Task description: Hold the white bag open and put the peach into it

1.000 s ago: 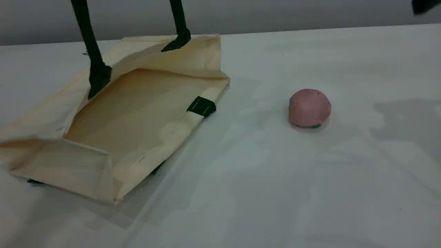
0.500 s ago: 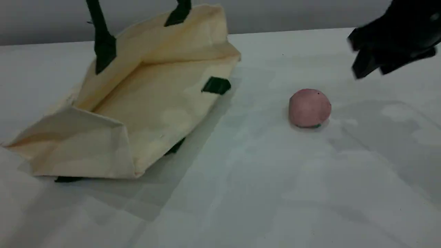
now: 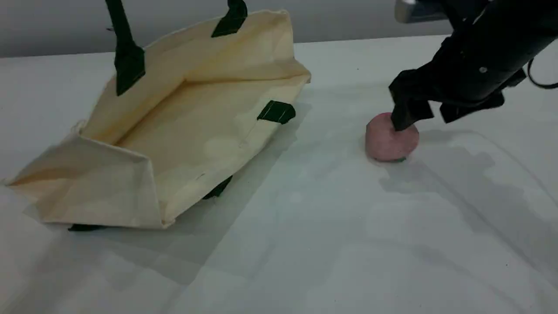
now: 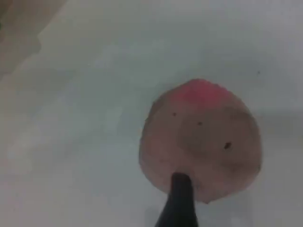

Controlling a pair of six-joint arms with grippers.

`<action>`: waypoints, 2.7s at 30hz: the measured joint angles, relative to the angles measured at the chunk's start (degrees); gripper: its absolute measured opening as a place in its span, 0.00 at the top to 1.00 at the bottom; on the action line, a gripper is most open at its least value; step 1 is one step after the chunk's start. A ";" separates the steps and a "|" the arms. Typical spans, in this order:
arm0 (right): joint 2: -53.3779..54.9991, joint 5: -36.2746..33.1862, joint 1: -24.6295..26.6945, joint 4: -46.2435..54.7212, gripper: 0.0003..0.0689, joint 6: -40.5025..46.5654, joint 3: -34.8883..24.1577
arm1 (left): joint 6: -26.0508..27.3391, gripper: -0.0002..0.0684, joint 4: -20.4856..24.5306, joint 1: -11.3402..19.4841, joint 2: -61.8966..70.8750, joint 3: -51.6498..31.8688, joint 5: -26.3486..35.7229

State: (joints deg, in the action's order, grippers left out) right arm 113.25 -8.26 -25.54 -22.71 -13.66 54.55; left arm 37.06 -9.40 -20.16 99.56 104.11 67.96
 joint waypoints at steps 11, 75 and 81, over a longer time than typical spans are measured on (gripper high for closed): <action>1.56 -2.82 -0.25 -4.41 0.18 -0.07 5.18 | 0.00 0.87 0.00 0.00 0.00 0.00 0.44; -7.10 -25.31 -10.31 -1.38 0.39 -17.36 18.43 | -0.37 0.87 0.40 0.00 0.46 6.42 1.95; -7.10 -23.46 -15.30 -7.23 0.39 -26.27 18.43 | -0.37 0.87 0.12 0.00 0.46 6.42 1.95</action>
State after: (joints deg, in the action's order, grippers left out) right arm 106.15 -31.71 -40.83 -29.93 -39.93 72.98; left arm 36.68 -9.27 -20.16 100.01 110.52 69.90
